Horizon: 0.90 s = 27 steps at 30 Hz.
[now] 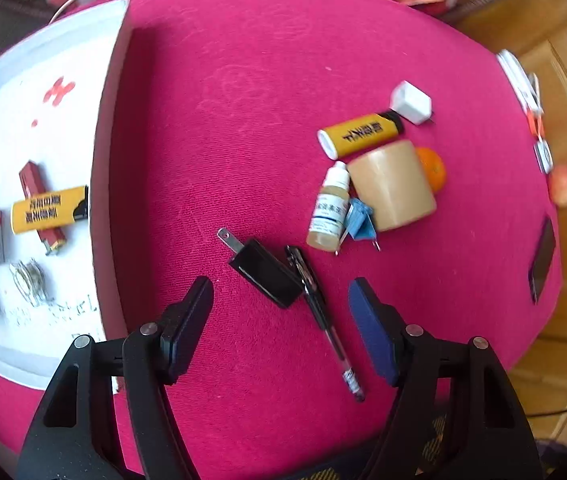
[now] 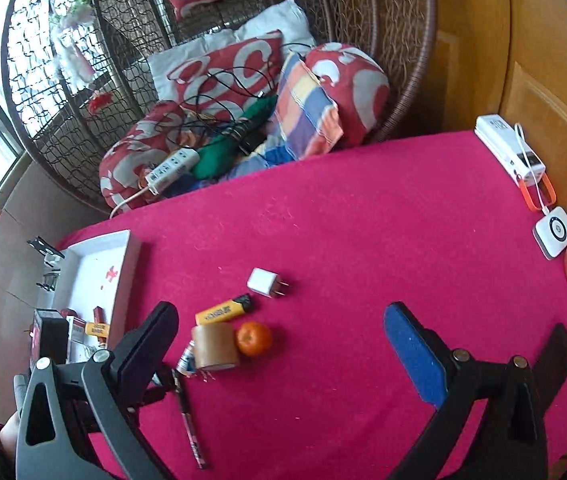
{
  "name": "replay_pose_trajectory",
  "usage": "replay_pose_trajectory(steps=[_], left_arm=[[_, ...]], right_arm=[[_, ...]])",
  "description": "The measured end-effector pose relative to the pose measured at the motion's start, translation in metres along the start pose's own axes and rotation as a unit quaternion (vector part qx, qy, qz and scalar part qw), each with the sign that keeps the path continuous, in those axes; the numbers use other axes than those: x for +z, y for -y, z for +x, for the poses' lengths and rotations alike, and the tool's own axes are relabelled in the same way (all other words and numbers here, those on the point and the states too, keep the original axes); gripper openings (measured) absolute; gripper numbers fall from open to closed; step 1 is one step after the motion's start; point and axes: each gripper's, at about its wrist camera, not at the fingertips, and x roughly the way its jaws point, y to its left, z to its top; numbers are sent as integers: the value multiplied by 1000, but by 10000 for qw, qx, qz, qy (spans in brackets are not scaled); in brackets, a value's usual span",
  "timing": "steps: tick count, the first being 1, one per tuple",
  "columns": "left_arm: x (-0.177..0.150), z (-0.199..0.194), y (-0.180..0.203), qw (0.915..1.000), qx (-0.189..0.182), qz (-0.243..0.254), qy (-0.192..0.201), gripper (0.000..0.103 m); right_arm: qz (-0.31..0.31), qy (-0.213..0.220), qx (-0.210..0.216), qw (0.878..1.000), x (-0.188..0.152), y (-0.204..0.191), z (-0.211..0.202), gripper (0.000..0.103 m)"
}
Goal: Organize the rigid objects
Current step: 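Move both tools back toward the remaining items on the table, then grasp the black charger plug with the left tool while the right grasps the orange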
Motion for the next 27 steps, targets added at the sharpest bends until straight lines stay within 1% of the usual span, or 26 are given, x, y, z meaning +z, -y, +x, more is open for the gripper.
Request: replay_pose_trajectory(steps=[1, 2, 3, 4, 6, 8, 9, 10, 11, 13, 14, 15, 17, 18, 20, 23, 25, 26, 27], left_arm=[[1, 2, -2, 9999, 0, -115, -3, 70], [2, 4, -2, 9998, -14, -193, -21, 63], [3, 7, -4, 9996, -48, -269, -52, 52], [3, 9, -6, 9993, -70, -359, -78, 47], [3, 13, -9, 9986, -81, -523, -87, 34], [4, 17, -13, 9975, -101, -687, -101, 30], [3, 18, -16, 9968, -110, -787, -97, 26], [2, 19, -18, 9963, -127, -847, -88, 25], [2, 20, -18, 9959, -131, -892, -83, 24], [3, 22, -18, 9958, -118, -906, -50, 24], [4, 24, -17, 9960, -96, -884, -32, 24], [6, 26, -17, 9962, -64, -863, -31, 24], [8, 27, -14, 9969, 4, -792, 29, 24], [9, 27, -11, 9973, 55, -729, 27, 24], [12, 28, -8, 9981, 142, -604, 32, 24], [13, 29, -6, 9984, 202, -521, 31, 24], [11, 29, -8, 9982, 144, -573, 56, 24], [10, 29, -10, 9980, 116, -620, 72, 24], [9, 28, -13, 9978, 86, -652, 85, 24]], right_arm=[[32, -33, 16, 10000, 0, 5, 1, 103], [50, -52, 27, 10000, 0, 9, 3, 103], [49, -73, 38, 10000, 1, 11, 4, 103], [26, -94, 46, 9999, 2, 14, 5, 103], [-52, -137, 49, 9999, 2, 16, 10, 103], [-140, -280, 124, 9994, 1, 18, 18, 103], [-207, -396, 182, 9988, 0, 18, 25, 103], [-322, -529, 254, 9978, -2, 18, 32, 103], [-502, -681, 328, 9959, -4, 16, 40, 103], [-1159, -794, 387, 9893, -13, 7, 56, 103], [-1526, -846, 347, 9840, -18, 1, 62, 103], [-2034, -993, 225, 9738, -24, -7, 73, 103], [-2659, -1119, 23, 9575, -34, -17, 87, 103], [-2903, -1256, 0, 9487, -39, -20, 96, 103], [-3183, -1431, -65, 9371, -44, -27, 111, 103], [-3607, -1486, -32, 9207, -48, -42, 125, 102], [-3865, -1599, 41, 9083, -52, -52, 134, 89], [-3951, -1621, 28, 9042, -53, -55, 137, 76], [-4017, -1644, 42, 9009, -54, -59, 139, 70]])
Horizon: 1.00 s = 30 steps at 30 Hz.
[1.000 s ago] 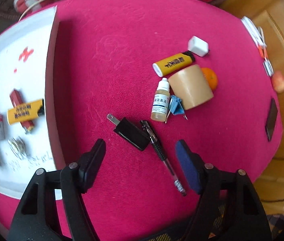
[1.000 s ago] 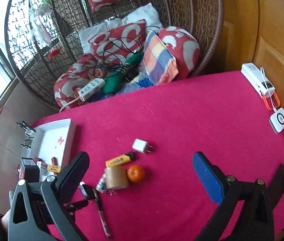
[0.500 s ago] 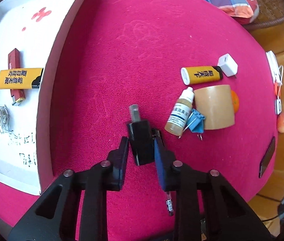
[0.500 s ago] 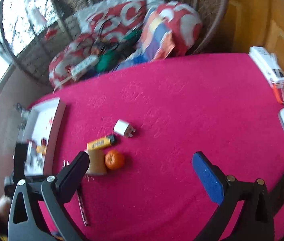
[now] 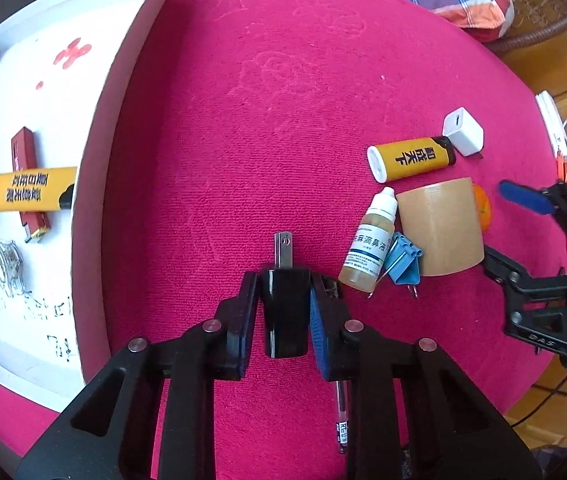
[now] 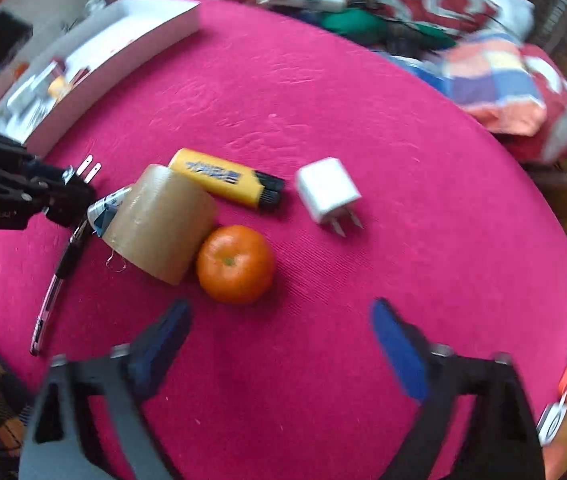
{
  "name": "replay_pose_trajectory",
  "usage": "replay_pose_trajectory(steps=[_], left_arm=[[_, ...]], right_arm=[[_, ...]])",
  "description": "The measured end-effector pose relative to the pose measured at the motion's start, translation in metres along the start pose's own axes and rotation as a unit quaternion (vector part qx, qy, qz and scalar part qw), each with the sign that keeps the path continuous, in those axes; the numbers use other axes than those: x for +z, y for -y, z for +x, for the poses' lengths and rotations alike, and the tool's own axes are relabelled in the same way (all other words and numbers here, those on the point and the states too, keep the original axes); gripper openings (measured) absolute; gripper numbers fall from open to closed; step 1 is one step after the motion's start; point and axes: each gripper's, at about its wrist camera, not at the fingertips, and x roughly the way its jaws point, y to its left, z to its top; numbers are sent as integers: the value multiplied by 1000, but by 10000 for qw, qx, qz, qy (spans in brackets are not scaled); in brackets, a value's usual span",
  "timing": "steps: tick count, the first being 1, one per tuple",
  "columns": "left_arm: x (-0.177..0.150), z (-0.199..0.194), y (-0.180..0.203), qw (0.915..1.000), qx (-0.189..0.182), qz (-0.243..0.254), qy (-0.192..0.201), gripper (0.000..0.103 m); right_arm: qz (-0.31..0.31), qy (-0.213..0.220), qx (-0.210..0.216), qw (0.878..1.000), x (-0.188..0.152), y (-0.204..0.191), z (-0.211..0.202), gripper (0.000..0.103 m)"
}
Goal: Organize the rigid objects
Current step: 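Grasp the black charger plug with the left tool while the right grasps the orange, then carry the black plug and orange over the white tray with both tools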
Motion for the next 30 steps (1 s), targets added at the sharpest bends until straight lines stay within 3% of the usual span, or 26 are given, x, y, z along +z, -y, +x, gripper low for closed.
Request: replay_pose_trajectory(steps=[7, 10, 16, 24, 30], left_arm=[[-4, -4, -6, 10000, -14, 44, 44, 24], [-5, -6, -6, 9999, 46, 132, 96, 21], [-10, -16, -11, 9996, 12, 145, 232, 20], [-11, -83, 5, 9934, -131, 448, 1051, 20], [-8, -161, 11, 9765, -161, 808, 1989, 20]], right_arm=[[-302, -102, 177, 9993, 18, -14, 12, 61], [-243, -126, 390, 9989, 18, -14, 15, 41], [592, 16, 689, 9959, 1, 4, -2, 41], [1530, 1063, 989, 9775, -19, 34, -84, 41], [1595, 2001, 981, 9617, -2, 36, -151, 41]])
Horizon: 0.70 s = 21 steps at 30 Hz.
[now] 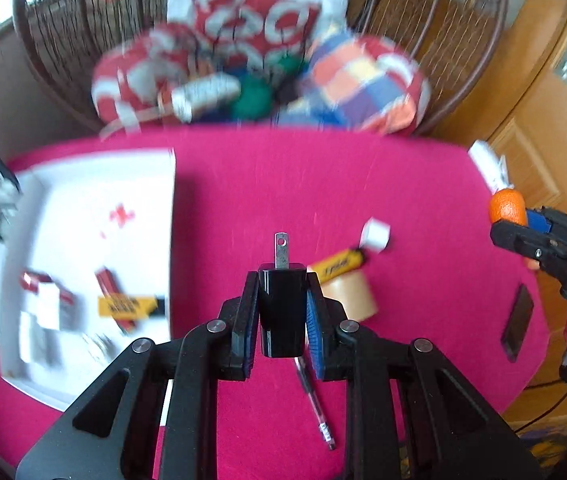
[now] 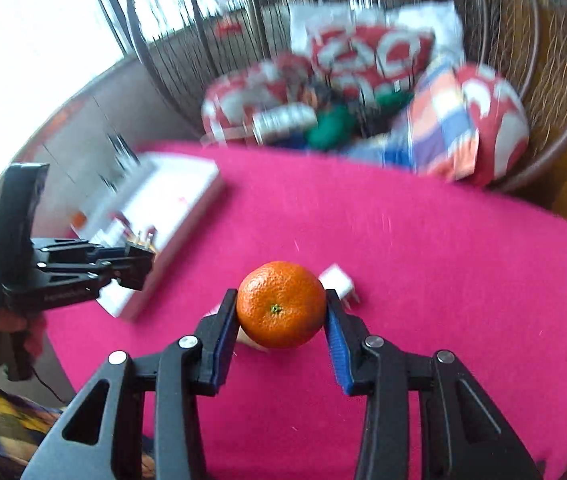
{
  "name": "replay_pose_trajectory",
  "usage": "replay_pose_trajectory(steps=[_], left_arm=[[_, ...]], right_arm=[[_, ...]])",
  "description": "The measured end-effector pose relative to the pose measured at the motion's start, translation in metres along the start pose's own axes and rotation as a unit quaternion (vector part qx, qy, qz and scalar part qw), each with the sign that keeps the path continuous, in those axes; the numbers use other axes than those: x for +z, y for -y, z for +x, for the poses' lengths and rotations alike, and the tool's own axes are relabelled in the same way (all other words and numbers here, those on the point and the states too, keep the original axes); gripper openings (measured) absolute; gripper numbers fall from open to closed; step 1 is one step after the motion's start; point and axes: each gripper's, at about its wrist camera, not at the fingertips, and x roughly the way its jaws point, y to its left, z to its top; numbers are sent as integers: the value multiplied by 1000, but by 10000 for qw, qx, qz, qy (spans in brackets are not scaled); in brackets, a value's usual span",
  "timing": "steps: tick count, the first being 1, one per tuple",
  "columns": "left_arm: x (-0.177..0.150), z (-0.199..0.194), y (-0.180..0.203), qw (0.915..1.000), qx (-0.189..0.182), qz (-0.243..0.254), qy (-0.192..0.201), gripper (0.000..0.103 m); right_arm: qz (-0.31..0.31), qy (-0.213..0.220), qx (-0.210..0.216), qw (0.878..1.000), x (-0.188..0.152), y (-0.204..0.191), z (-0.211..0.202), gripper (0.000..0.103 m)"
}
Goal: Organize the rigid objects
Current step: 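Carry the black plug and orange over the white tray with both tools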
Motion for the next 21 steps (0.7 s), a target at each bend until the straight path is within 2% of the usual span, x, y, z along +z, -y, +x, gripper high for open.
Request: replay_pose_trajectory(steps=[5, 10, 13, 21], left_arm=[[22, -45, -7, 9985, 8, 28, 550, 20], [22, -63, -17, 9972, 17, -83, 745, 20], [17, -67, -21, 9973, 10, -51, 734, 21], [16, -81, -47, 9962, 52, -74, 865, 20]], right_arm=[[-102, 661, 169, 9976, 34, -27, -33, 41], [-208, 1150, 327, 9926, 50, -57, -54, 41], [-250, 1254, 319, 9913, 55, -72, -56, 41], [-193, 1188, 376, 9920, 61, -96, -43, 41]])
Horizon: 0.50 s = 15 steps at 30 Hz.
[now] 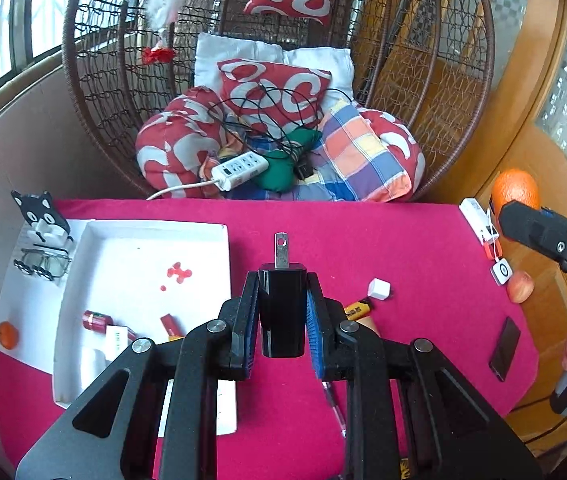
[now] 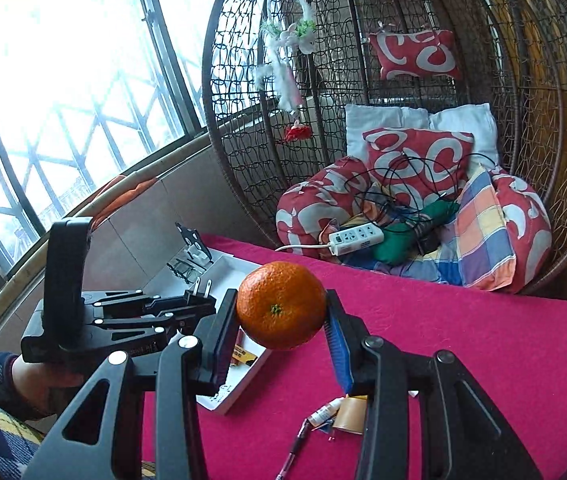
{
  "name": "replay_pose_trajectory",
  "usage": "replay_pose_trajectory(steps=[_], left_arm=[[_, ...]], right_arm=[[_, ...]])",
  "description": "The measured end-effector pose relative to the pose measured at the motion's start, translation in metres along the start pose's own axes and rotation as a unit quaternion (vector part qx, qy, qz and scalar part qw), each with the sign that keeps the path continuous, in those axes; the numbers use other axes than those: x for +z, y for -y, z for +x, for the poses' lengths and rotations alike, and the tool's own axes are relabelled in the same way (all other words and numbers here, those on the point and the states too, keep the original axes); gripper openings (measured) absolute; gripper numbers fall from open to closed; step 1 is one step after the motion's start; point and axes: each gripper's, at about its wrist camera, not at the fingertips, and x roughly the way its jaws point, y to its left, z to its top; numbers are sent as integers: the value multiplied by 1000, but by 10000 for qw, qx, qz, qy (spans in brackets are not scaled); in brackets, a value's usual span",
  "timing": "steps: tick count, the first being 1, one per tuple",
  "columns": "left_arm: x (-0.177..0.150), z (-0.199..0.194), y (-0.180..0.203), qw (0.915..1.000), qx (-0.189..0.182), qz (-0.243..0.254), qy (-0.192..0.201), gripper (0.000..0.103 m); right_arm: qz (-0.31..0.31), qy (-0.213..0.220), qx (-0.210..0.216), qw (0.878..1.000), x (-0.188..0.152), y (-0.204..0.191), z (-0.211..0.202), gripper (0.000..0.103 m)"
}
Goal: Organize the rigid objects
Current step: 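Carry the black plug and orange over the white tray with both tools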
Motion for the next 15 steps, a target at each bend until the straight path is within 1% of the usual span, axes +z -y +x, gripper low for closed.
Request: replay_pose_trajectory(steps=[5, 15], left_arm=[[3, -3, -15, 10000, 13, -74, 33, 20], [5, -6, -57, 9991, 109, -403, 50, 20]], right_arm=[[-19, -55, -3, 10000, 2, -10, 9, 41], [-44, -351, 64, 9994, 6, -28, 38, 41]])
